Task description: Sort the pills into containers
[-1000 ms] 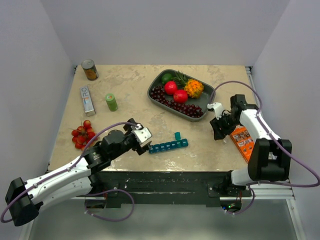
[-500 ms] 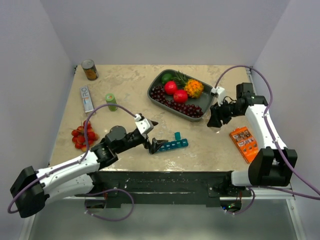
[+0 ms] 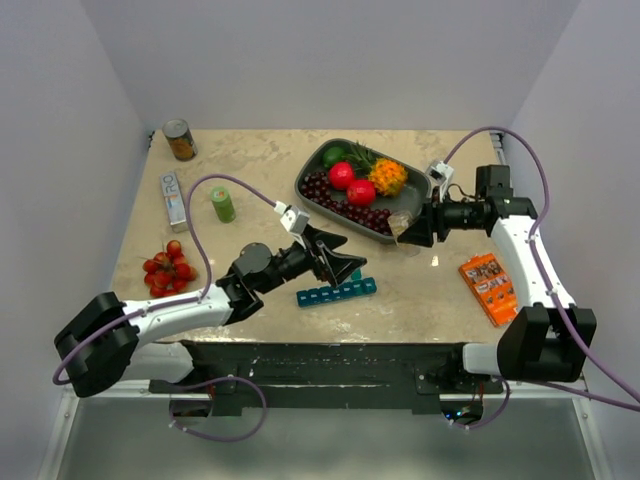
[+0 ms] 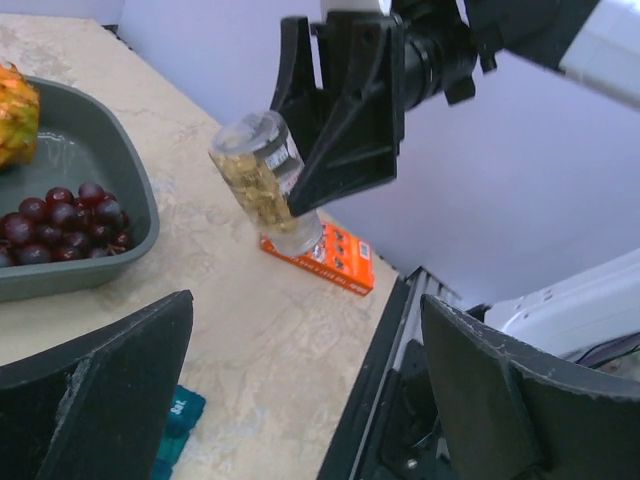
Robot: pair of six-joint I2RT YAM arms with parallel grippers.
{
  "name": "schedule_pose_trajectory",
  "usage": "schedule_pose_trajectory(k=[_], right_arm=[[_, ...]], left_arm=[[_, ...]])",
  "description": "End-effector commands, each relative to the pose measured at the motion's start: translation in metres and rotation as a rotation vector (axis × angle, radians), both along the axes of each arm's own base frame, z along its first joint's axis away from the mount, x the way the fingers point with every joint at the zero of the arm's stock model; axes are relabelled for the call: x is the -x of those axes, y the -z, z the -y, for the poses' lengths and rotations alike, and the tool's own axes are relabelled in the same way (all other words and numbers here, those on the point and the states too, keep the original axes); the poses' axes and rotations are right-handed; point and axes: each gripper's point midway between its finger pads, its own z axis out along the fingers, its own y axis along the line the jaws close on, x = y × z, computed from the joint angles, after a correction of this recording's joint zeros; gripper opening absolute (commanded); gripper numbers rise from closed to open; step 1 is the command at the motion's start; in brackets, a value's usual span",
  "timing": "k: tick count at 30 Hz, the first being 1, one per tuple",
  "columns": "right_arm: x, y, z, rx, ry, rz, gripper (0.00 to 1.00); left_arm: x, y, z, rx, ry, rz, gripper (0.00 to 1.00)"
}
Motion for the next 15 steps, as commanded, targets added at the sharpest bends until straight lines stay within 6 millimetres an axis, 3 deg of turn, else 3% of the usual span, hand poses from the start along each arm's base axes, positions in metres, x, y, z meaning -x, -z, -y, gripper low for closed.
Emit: schedule_pose_trajectory(k=[1, 7, 15], right_arm=[[0.014, -0.013, -0.013, -0.065, -0.078, 0.097, 0.13], [0.018, -0.023, -0.021, -0.148, -0.086, 0.081, 0.14], [0.011, -0.036, -0.027, -0.252, -0.028, -0.069, 0.14]], left_arm=[[-0.004, -0.049, -0.007, 0.201, -0.046, -0.083, 1.00], [0.004, -0.036, -0.006, 0.178, -0.012, -0.120, 1.00], [0.007, -0.034, -0.011, 0.092, -0.061, 0.065, 1.00]])
